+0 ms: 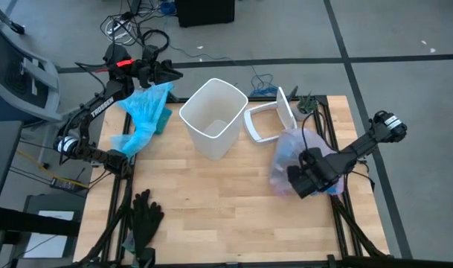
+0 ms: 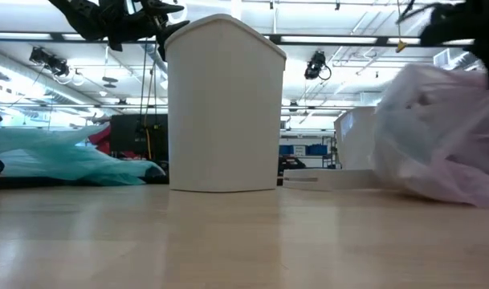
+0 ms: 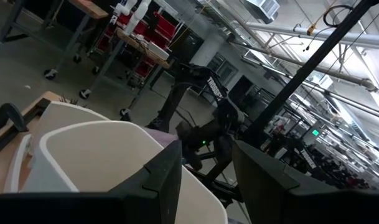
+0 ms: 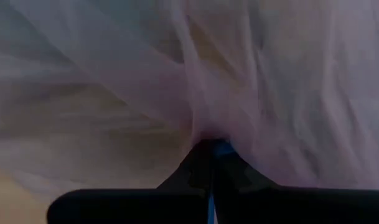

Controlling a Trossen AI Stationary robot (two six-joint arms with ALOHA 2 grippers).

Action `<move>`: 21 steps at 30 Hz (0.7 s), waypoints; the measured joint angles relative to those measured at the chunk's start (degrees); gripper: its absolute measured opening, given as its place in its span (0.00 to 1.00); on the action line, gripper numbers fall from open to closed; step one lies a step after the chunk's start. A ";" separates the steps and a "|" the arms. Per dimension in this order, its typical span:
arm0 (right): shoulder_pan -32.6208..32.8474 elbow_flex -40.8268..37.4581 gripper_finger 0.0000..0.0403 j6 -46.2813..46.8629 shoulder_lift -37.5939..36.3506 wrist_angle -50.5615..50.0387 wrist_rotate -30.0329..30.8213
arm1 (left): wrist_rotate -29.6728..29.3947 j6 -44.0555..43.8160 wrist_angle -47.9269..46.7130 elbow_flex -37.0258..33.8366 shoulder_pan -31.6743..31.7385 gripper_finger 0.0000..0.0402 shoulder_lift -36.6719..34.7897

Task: Place trash/remove bag and relplace
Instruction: Remove the pink trash bag from the trash bin

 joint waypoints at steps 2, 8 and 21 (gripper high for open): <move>-0.02 0.00 0.00 0.68 0.00 0.09 7.14 | -0.29 0.00 0.02 0.00 0.00 0.38 0.00; -1.77 0.64 0.04 2.09 -0.37 -0.39 17.61 | -1.11 0.01 0.11 0.00 0.00 0.38 0.00; 1.47 9.97 0.34 -4.80 -5.45 4.21 1.74 | -1.06 0.10 0.09 0.00 0.00 0.38 0.02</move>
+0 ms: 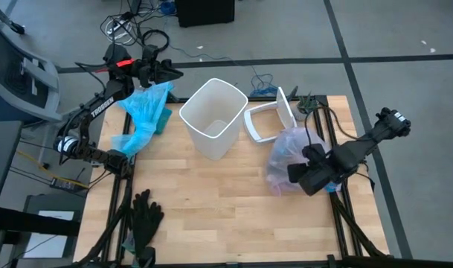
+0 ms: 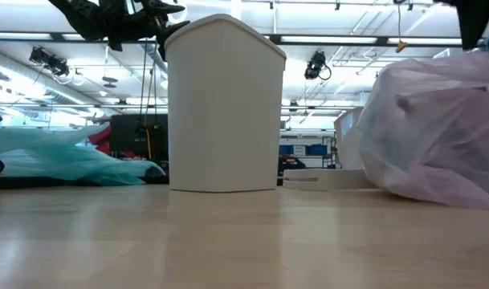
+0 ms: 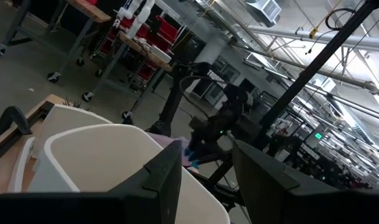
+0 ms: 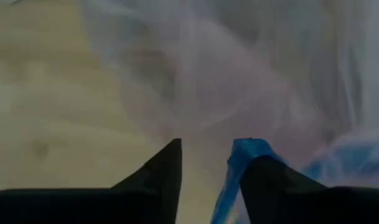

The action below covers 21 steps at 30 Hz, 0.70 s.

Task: Place trash/remove bag and relplace
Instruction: Remove the pink trash bag from the trash bin

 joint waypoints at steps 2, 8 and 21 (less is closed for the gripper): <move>0.41 2.75 0.37 0.27 -0.50 -0.41 -1.33 | 0.02 0.01 0.00 0.00 0.00 0.38 0.00; 0.61 9.23 0.38 3.36 -1.11 -5.03 -10.97 | 0.26 0.07 -0.01 0.00 0.00 0.38 0.00; 0.72 10.26 0.35 -3.74 -1.46 5.66 -14.78 | 1.53 0.25 -0.11 0.00 0.00 0.38 0.02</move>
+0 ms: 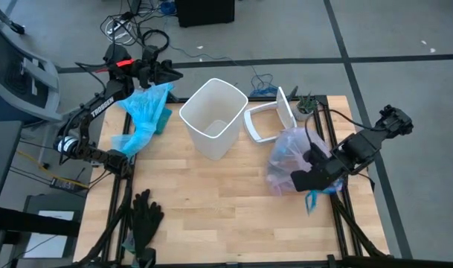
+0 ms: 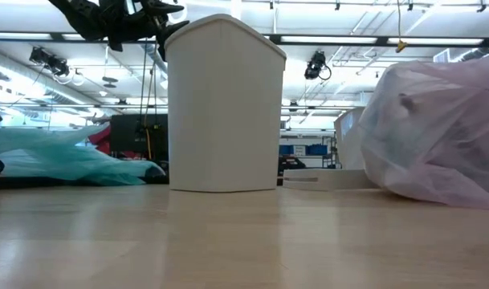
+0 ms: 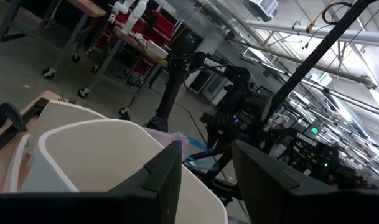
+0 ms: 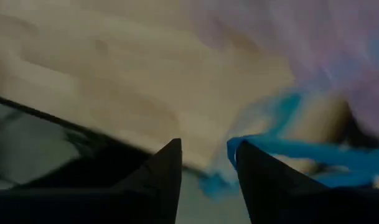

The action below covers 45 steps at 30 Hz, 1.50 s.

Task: Place trash/remove bag and relplace
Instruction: Remove the pink trash bag from the trash bin, then put the blue trash bag in the trash bin

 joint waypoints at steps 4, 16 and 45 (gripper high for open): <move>-0.02 -0.01 0.35 -3.55 0.03 -0.89 15.10 | 0.39 1.63 0.02 0.00 -0.01 0.38 0.00; -3.55 -1.57 0.34 -6.07 0.01 -3.20 3.74 | 0.92 3.28 -0.34 0.00 -1.69 0.38 0.00; -0.25 0.87 0.28 -7.07 -0.53 6.89 3.52 | 1.12 9.95 0.49 -15.35 -2.04 0.38 0.02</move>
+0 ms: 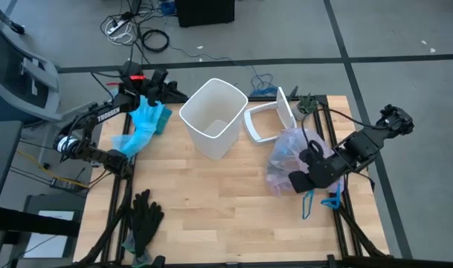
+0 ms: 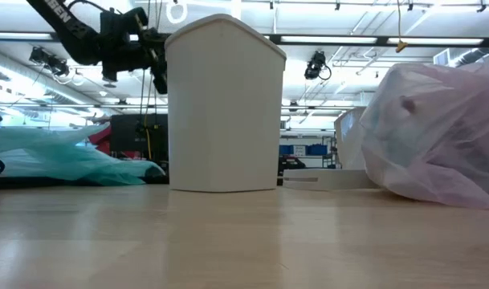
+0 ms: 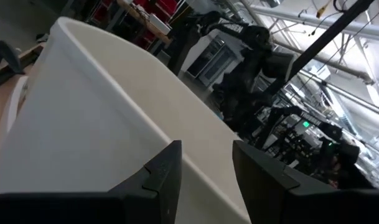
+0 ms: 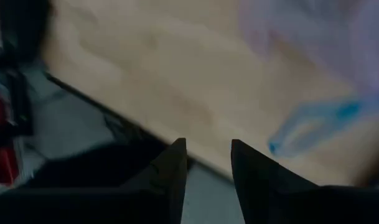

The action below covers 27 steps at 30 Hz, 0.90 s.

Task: Place trash/remove bag and relplace
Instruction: Put the blue trash bag in the trash bin

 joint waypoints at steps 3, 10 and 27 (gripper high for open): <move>-0.86 0.00 0.28 -4.50 0.11 0.52 9.76 | -0.04 2.09 0.04 -0.71 0.01 0.38 0.00; -5.44 0.00 0.28 -15.27 2.96 0.95 25.43 | -3.25 3.66 4.80 -0.71 -0.55 0.38 -0.15; -17.28 0.00 0.26 -43.31 16.78 15.88 14.09 | -18.56 9.04 0.21 -0.66 -1.02 0.20 -24.20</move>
